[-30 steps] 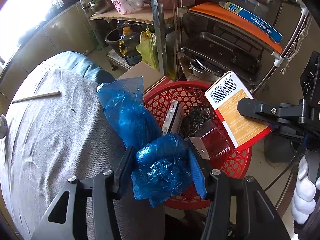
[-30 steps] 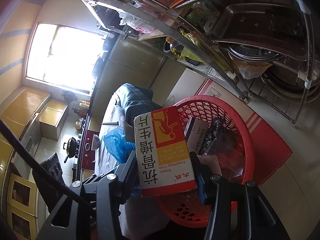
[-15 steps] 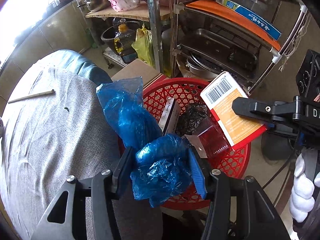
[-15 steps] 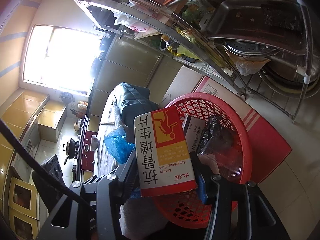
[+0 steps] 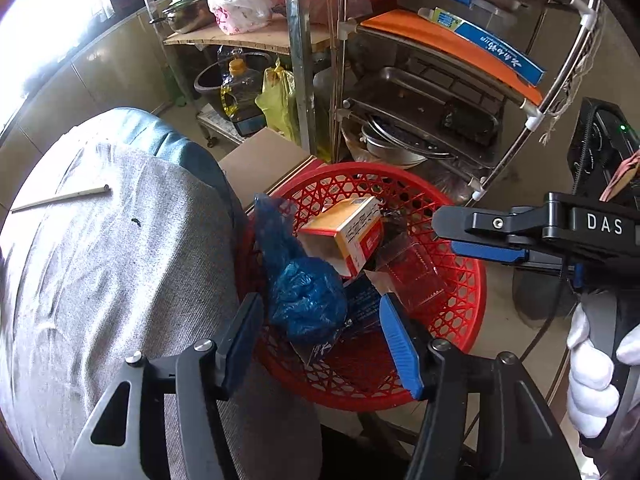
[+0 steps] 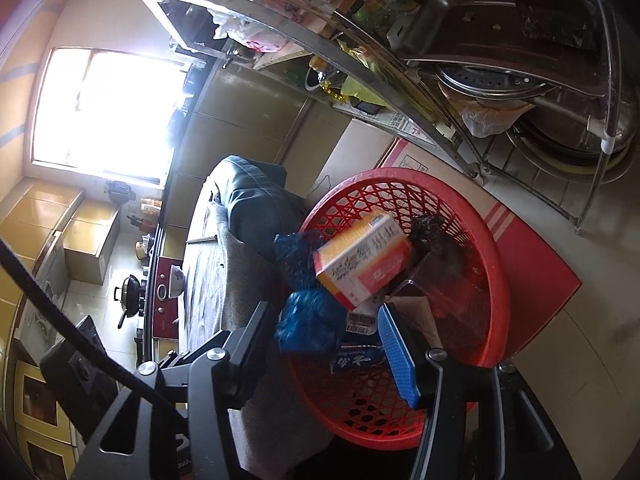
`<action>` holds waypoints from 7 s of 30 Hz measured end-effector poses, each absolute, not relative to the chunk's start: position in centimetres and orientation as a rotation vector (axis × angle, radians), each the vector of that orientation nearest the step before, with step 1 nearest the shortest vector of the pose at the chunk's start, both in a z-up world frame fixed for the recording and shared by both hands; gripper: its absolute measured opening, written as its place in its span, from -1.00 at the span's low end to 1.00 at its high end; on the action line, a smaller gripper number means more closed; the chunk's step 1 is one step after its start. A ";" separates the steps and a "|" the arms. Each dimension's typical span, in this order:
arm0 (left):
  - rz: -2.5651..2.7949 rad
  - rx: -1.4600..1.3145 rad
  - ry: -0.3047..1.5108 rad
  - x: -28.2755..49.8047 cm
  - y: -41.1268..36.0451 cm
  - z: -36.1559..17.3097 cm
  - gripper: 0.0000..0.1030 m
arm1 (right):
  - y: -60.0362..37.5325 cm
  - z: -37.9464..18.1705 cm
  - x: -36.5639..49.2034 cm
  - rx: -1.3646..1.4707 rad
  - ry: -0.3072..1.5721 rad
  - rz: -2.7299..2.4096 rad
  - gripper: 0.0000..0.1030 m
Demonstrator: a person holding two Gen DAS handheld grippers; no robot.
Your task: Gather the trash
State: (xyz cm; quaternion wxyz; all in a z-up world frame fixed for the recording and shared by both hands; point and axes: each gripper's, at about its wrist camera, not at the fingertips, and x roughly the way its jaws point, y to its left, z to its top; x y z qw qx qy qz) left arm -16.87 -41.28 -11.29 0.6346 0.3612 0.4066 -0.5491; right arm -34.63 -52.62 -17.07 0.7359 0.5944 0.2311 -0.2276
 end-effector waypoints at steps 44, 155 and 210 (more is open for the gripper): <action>-0.792 0.416 0.635 -4.2 -18.3 1.0 0.43 | -36.3 -2.3 -19.8 0.739 0.603 -0.315 0.13; -0.294 0.218 0.571 4.8 -2.9 3.9 0.65 | -20.1 1.8 -5.8 0.233 0.642 -0.218 0.14; -0.307 0.205 0.526 1.8 -1.2 5.2 0.65 | -17.8 3.2 -7.8 0.209 0.613 -0.230 0.14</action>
